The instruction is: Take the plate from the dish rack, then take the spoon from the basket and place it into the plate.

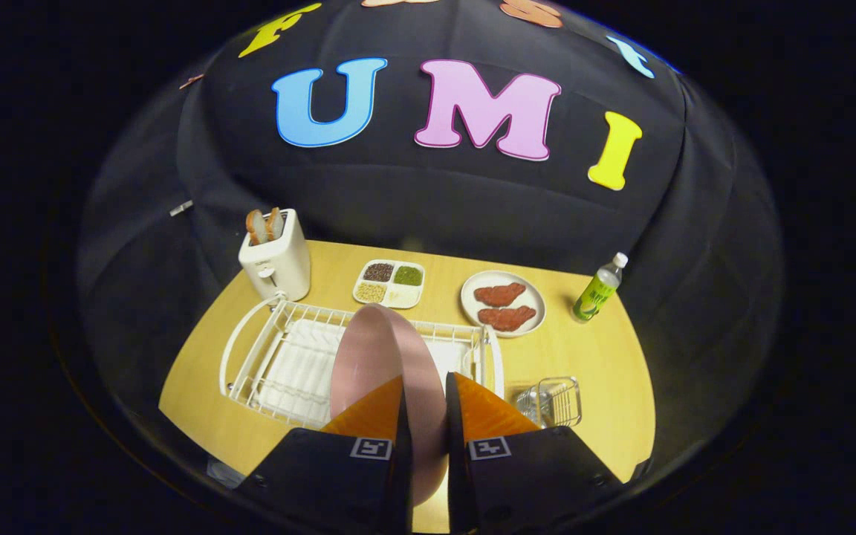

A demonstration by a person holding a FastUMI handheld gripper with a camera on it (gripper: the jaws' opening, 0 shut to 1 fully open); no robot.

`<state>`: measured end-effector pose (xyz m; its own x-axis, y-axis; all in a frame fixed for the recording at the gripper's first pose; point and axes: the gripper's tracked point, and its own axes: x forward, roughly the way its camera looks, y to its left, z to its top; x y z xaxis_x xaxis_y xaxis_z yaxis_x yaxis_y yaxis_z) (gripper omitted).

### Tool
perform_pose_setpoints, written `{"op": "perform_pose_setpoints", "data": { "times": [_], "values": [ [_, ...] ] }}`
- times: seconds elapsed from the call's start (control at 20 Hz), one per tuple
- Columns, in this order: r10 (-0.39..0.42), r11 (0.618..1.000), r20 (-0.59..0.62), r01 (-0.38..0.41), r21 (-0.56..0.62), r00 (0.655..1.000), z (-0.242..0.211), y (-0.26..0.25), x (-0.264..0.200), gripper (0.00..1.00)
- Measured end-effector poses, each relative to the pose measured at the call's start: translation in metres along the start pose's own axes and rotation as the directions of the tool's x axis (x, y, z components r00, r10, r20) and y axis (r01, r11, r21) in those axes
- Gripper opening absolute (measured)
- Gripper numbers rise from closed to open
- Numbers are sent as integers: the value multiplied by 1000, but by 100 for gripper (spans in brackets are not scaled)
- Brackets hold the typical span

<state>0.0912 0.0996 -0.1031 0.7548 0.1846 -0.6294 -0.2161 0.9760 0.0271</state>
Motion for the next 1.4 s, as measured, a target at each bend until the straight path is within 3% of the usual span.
{"op": "perform_pose_setpoints", "data": {
  "times": [0.15,0.4,0.75,1.2,1.3,1.4],
  "values": [
    [102,990,-41,-97,106,994,-39,2,-17,22],
    [208,959,-91,-185,213,974,-97,-7,-26,23],
    [344,907,-141,-290,305,928,-185,-24,-2,23],
    [425,850,-209,-309,426,881,-235,-38,52,23],
    [411,867,-223,-303,395,884,-241,-46,52,25],
    [421,872,-240,-317,373,875,-247,-50,49,40]
  ]
}}
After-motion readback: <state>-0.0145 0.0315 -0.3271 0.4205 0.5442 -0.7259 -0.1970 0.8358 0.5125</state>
